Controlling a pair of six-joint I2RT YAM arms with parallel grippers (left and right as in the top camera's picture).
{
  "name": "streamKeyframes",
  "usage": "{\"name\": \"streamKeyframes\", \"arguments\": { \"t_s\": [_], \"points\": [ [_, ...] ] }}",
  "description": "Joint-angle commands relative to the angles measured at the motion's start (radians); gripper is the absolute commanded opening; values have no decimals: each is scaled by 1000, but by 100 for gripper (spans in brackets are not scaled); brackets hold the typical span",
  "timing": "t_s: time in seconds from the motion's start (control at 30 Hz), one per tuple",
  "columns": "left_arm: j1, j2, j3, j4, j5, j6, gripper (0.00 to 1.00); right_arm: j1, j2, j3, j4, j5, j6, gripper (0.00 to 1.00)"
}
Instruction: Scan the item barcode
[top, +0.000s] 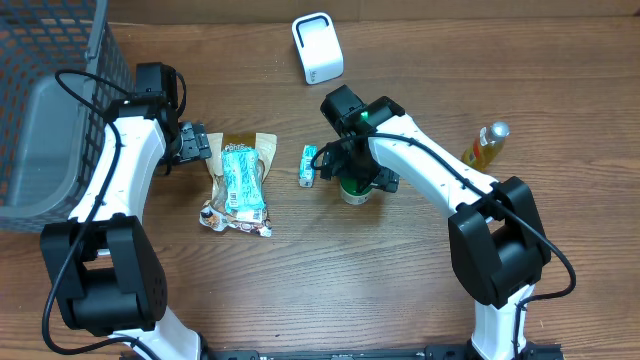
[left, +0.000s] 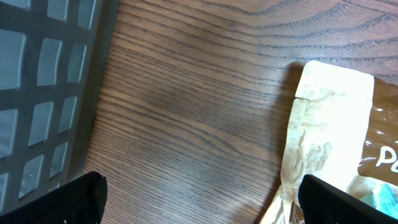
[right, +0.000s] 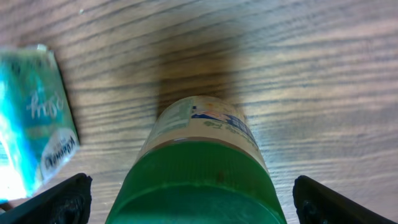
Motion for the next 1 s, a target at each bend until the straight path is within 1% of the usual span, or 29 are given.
{"name": "streamKeyframes", "arguments": {
  "t_s": [0.0, 0.1, 0.17, 0.4, 0.5, 0.77, 0.87, 0.97],
  "points": [
    [-4, -1, 5, 2, -13, 4, 100, -4, 0, 12, 5, 3, -204, 100],
    [-4, -1, 5, 2, -13, 4, 100, -4, 0, 12, 5, 4, -274, 100],
    [-4, -1, 5, 2, -13, 4, 99, -4, 0, 12, 6, 8, -286, 99],
    [-4, -1, 5, 2, -13, 4, 100, -4, 0, 12, 17, 10, -278, 82],
    [-4, -1, 5, 2, -13, 4, 100, -3, 0, 12, 17, 10, -209, 80],
    [-4, -1, 5, 2, -13, 4, 99, -3, 0, 12, 16, 4, 5, 69],
    [-4, -1, 5, 2, -13, 4, 99, -2, 0, 12, 17, -35, 57, 69],
    [-4, -1, 5, 2, -13, 4, 99, -2, 0, 12, 16, -53, 55, 70]
  ]
}}
